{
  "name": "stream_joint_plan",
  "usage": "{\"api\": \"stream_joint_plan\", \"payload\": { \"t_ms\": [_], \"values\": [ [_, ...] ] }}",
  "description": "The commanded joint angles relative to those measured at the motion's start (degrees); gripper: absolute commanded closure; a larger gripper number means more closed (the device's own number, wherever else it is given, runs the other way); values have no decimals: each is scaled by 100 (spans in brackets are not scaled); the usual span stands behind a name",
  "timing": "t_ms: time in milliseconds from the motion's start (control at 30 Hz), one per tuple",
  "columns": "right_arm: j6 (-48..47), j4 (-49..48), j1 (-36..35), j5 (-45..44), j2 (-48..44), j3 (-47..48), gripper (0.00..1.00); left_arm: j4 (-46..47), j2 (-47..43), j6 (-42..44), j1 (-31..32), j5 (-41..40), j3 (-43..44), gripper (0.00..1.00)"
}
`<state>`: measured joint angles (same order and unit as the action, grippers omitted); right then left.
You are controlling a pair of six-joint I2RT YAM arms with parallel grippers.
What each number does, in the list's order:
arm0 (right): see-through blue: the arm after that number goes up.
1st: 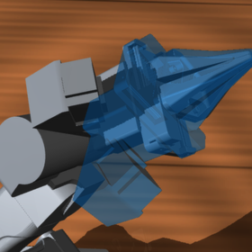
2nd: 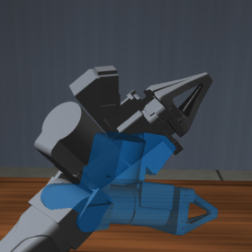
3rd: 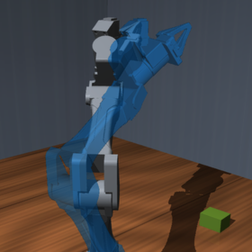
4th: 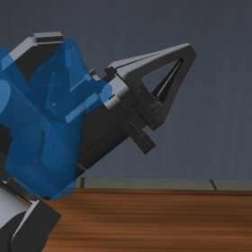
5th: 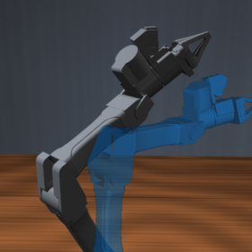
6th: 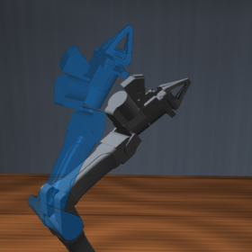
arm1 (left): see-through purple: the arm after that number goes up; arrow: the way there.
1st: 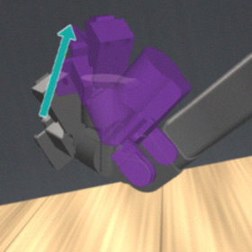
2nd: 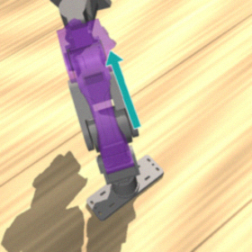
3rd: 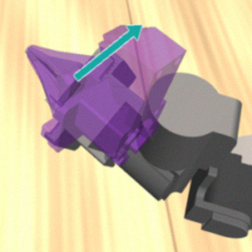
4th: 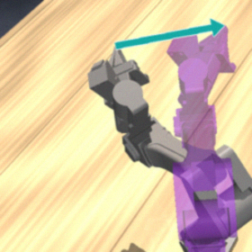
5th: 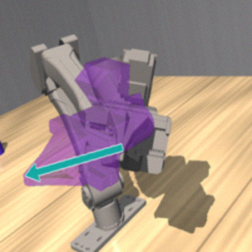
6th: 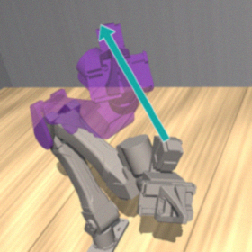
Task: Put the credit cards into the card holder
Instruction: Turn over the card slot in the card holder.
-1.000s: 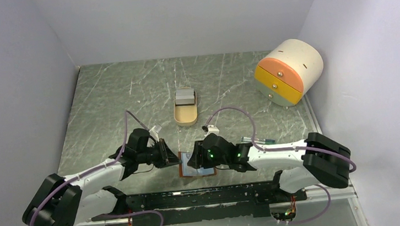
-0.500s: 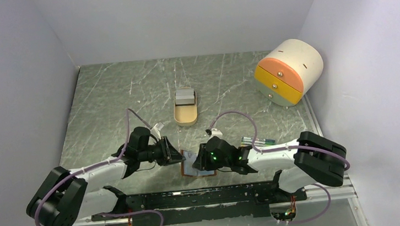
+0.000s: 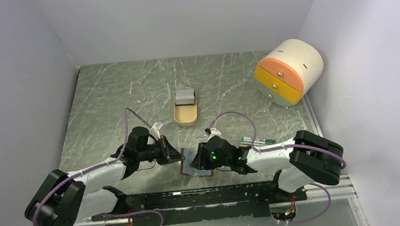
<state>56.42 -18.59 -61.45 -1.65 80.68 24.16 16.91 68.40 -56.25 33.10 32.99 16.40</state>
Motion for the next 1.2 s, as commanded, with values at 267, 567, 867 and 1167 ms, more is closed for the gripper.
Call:
{"api": "stream_joint_plan", "payload": {
  "t_ms": [267,567,867,1167],
  "values": [
    [137,-441,165,156,-367,-273,52,-152,-477,-7,30,-118,41,91],
    [451,-1437,239,422,-390,-513,39,284,-451,-257,23,171,-4,91],
    [585,-2744,309,1032,234,-557,36,18,-1086,-278,27,52,-9,91],
    [551,-2474,322,922,374,-468,38,-620,-1209,-149,23,-344,97,91]
  ]
}}
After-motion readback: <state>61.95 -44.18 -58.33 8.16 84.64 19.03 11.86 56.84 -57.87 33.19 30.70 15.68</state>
